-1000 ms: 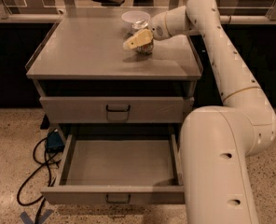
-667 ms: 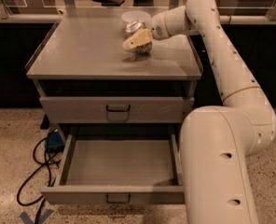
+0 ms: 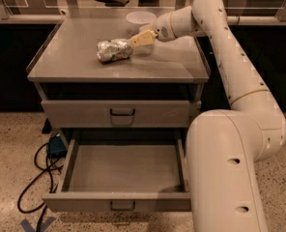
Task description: Place 7up can into middle drawer
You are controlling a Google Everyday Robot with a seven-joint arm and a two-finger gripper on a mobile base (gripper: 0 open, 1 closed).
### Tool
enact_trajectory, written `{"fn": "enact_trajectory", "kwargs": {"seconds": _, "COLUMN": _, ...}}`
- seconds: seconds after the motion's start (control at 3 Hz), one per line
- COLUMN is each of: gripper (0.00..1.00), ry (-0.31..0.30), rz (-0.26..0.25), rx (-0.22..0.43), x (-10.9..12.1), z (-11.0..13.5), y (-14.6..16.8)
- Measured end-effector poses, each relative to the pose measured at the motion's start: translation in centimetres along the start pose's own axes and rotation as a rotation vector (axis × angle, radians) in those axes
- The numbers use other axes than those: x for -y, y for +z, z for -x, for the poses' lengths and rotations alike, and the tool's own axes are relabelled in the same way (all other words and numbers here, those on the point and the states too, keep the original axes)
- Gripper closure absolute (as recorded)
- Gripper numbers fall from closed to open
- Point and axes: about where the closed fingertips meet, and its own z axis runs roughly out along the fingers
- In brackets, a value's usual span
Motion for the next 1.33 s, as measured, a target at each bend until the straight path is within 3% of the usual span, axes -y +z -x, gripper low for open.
{"fn": "enact_trajectory", "kwargs": {"seconds": 0.67, "gripper": 0.89, "ry": 0.000, "rz": 0.000, "rx": 0.000, "x": 0.00, "z": 0.00, "y": 0.01}}
{"fn": "enact_trajectory", "kwargs": {"seconds": 1.0, "gripper": 0.85, "ry": 0.000, "rz": 0.000, "rx": 0.000, "x": 0.00, "z": 0.00, "y": 0.01}}
{"fn": "enact_trajectory", "kwargs": {"seconds": 1.33, "gripper": 0.62, "ry": 0.000, "rz": 0.000, "rx": 0.000, "x": -0.01, "z": 0.00, "y": 0.01}}
